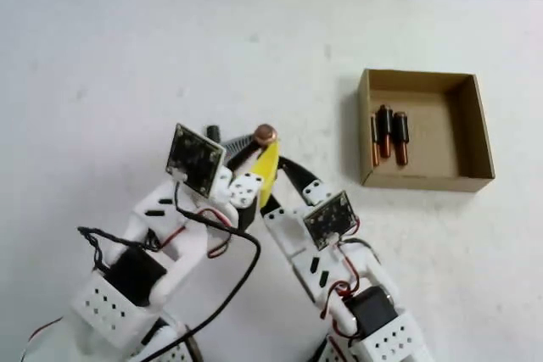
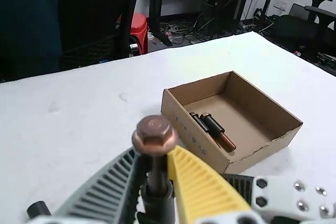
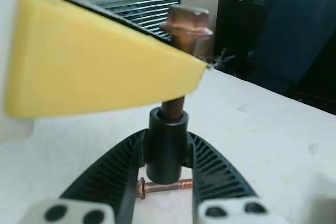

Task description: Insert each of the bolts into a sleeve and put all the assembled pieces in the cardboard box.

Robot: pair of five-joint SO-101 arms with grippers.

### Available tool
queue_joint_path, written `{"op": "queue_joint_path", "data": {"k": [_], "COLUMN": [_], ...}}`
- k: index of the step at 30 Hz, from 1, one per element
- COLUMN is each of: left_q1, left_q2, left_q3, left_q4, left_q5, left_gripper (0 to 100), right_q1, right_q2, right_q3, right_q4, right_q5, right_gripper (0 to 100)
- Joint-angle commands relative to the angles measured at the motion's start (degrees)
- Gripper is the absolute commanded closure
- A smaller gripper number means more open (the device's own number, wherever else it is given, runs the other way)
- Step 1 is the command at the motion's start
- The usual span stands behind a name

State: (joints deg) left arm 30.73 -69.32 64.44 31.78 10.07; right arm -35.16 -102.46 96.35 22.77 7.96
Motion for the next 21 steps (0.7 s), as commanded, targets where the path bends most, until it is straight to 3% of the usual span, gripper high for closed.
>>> {"op": "queue_joint_path", "data": {"k": [1, 11, 15, 21], "left_q1": [-0.92, -1.80, -1.80, -2.07], "left_q2": [-0.13, -0.22, -0.22, 0.04], "left_q3": [0.09, 1.58, 1.58, 1.58], "left_q4": [-3.16, -3.52, -3.43, -3.16], "left_q5": [2.90, 2.02, -2.81, -3.25], "left_gripper": [98, 97, 87, 73], "right_q1": [0.31, 0.40, 0.48, 0.48], "right_q2": [-0.84, -0.84, -0.84, -0.84], "right_q3": [0.53, 0.53, 0.53, 0.53], "right_q4": [-0.92, -0.84, -0.84, -0.84], "right_q5": [0.88, 0.88, 0.88, 0.88], "right_gripper": [98.1, 98.1, 98.1, 98.1]}}
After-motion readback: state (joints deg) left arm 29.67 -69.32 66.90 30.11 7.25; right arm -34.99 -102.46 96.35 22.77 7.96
